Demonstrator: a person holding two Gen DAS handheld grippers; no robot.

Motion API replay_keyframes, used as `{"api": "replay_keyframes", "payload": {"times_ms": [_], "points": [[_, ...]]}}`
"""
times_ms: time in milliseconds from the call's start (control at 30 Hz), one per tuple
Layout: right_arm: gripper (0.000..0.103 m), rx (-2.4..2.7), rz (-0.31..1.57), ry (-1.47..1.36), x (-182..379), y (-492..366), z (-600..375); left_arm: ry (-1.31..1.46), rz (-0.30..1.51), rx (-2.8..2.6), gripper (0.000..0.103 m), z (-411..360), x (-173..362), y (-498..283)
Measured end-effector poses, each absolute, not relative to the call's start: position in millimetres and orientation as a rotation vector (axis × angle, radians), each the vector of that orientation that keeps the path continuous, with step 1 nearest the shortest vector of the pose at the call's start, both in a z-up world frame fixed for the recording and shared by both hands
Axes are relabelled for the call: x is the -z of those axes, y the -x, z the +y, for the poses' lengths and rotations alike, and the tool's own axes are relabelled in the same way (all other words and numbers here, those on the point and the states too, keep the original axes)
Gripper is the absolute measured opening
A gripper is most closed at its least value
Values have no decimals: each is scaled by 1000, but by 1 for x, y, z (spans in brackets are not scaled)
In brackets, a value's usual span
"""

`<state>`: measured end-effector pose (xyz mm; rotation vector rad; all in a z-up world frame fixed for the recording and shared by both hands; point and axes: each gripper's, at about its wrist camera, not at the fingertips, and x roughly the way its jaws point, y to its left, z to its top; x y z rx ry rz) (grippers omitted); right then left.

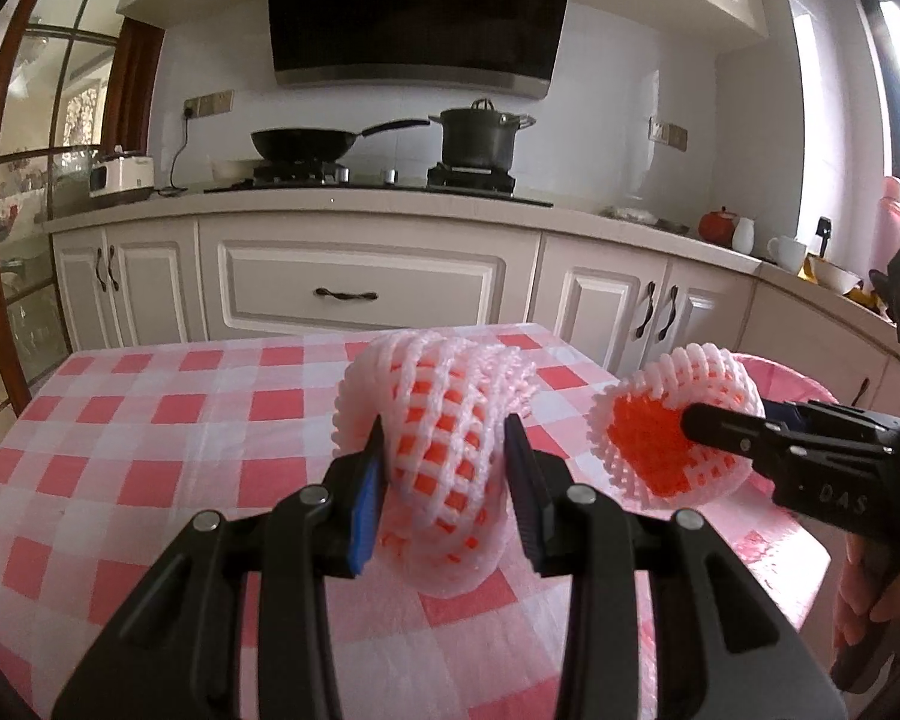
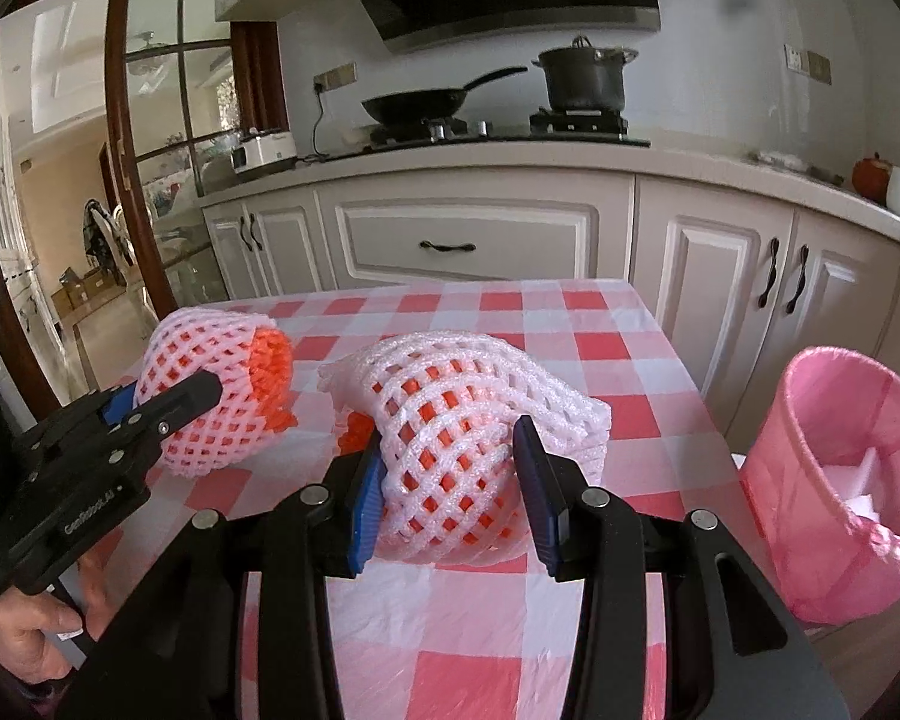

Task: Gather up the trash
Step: 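Carry both foam nets over the pink wastebasket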

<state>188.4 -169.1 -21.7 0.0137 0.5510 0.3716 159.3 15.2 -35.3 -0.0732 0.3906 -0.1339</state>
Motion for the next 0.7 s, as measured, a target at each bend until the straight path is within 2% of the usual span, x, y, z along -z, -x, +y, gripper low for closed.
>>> {"api": "replay_keyframes", "payload": {"times_ms": [300, 700], "points": [[40, -382, 515, -2, 4, -159, -171, 52, 327, 148, 36, 8, 14, -124], [40, -330, 477, -47, -5, -149, -207, 17, 297, 190, 36, -14, 0, -114]]}}
